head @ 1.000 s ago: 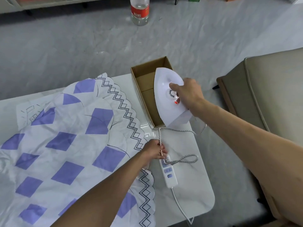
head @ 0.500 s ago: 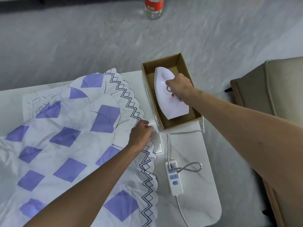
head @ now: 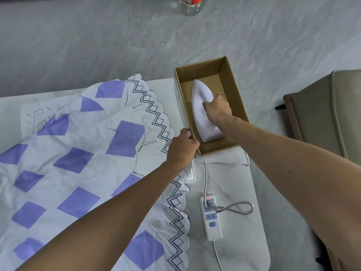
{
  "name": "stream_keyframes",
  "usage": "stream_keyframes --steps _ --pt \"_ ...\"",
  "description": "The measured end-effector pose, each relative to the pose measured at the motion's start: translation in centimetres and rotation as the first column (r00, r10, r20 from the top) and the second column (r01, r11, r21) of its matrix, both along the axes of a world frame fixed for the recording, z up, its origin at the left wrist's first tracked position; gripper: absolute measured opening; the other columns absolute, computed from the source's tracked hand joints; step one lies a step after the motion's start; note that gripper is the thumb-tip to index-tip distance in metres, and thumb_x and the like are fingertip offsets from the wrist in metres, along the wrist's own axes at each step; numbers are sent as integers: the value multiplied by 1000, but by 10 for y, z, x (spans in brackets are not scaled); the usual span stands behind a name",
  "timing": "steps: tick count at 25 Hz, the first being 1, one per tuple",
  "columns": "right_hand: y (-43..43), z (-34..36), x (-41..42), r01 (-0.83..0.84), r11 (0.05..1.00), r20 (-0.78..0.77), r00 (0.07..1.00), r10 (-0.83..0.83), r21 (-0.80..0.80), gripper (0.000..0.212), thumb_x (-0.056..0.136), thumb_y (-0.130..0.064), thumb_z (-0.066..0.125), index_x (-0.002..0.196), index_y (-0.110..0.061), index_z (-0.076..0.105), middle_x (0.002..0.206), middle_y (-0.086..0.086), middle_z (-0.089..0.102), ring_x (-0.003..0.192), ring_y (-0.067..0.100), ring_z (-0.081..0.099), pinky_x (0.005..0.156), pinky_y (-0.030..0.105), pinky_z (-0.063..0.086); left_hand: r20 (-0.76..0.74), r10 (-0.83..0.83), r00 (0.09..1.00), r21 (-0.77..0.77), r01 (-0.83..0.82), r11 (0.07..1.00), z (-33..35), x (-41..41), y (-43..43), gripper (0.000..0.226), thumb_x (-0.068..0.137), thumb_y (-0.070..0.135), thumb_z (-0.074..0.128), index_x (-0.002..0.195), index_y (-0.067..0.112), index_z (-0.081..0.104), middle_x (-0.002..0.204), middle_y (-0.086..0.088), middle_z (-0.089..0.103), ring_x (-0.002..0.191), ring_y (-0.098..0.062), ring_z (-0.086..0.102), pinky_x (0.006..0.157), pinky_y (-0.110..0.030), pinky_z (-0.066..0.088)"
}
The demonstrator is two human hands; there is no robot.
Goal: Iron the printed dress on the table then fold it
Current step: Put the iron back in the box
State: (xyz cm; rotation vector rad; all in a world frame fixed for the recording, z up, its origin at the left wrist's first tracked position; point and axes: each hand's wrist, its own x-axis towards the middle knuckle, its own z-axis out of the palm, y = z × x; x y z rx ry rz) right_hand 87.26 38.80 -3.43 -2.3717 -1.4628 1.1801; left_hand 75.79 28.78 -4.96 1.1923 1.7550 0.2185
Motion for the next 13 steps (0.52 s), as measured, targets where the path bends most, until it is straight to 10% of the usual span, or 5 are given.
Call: stream_keyframes --steps 13 --pt "-15 -1 -3 83 996 -29 996 -83 19 40 97 -32 50 128 -7 44 111 12 59 94 28 63 75 35 52 162 43 986 -57 -34 998 -8 -21 -3 57 90 32 62 141 17 43 122 -4 63 102 -25 66 92 -43 53"
